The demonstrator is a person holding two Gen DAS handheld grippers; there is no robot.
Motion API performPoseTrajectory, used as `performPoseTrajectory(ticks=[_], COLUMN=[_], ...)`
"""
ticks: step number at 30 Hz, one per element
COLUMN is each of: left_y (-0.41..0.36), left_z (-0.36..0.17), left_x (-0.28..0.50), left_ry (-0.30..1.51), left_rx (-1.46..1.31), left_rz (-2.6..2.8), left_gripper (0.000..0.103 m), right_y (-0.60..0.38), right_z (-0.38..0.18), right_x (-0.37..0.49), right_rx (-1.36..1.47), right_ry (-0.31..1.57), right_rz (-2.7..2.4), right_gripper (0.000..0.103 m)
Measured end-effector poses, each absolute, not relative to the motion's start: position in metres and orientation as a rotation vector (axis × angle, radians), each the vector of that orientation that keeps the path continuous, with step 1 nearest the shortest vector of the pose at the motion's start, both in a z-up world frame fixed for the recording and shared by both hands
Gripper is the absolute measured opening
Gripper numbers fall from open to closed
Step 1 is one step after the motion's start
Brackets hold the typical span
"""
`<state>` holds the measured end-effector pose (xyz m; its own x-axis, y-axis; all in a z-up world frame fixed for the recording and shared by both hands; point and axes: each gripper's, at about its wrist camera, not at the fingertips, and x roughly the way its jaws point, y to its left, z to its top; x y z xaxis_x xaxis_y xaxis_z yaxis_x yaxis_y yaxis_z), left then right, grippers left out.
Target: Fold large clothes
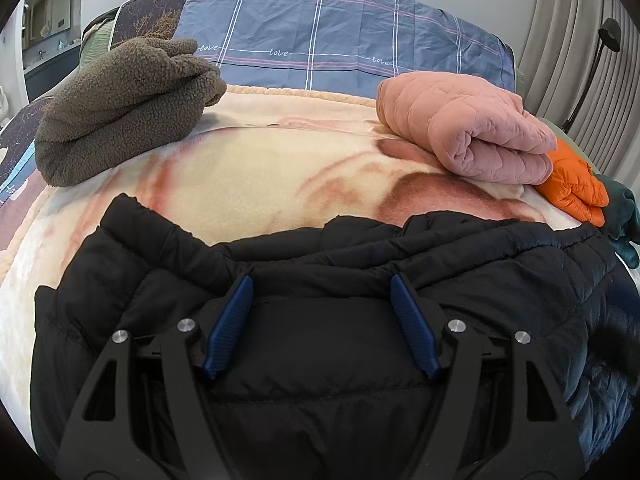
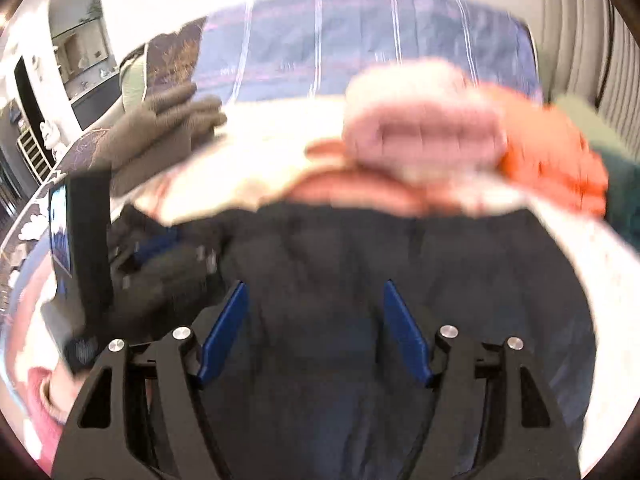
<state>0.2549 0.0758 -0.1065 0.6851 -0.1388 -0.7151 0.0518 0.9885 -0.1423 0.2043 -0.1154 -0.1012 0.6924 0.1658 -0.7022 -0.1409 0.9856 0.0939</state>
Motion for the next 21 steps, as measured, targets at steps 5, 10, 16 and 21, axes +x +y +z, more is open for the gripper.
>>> performPoseTrajectory(ticks=[5,10,16,21], left_y=[0.077,0.081,0.086,0.118], left_z=[-0.107,-0.106,-0.098,-0.058], left_x=[0.256,0.258,0.250,0.219], left_ry=[0.814,0.825,0.809,0.687], left_rx=[-0.119,-0.144,-0.127,-0.138], left_rz=[-0.096,-0.111,-0.089,-0.043], left_gripper=[0.072,0.072,0.072,0.072], right_y=[-0.113,-0.118,-0.123,-0.124], right_z=[-0.166,-0.172,-0.172,-0.173], right_x=[0.257,0.257,0.254,0.254], right_rx=[0.037,0.065,0.099,0.100], right_ry=[0.857,0.836,0.826,0.824], right_rz=[0.122,0.135,0.163,0.168], right_gripper=[0.065,0.065,0.065,0.065])
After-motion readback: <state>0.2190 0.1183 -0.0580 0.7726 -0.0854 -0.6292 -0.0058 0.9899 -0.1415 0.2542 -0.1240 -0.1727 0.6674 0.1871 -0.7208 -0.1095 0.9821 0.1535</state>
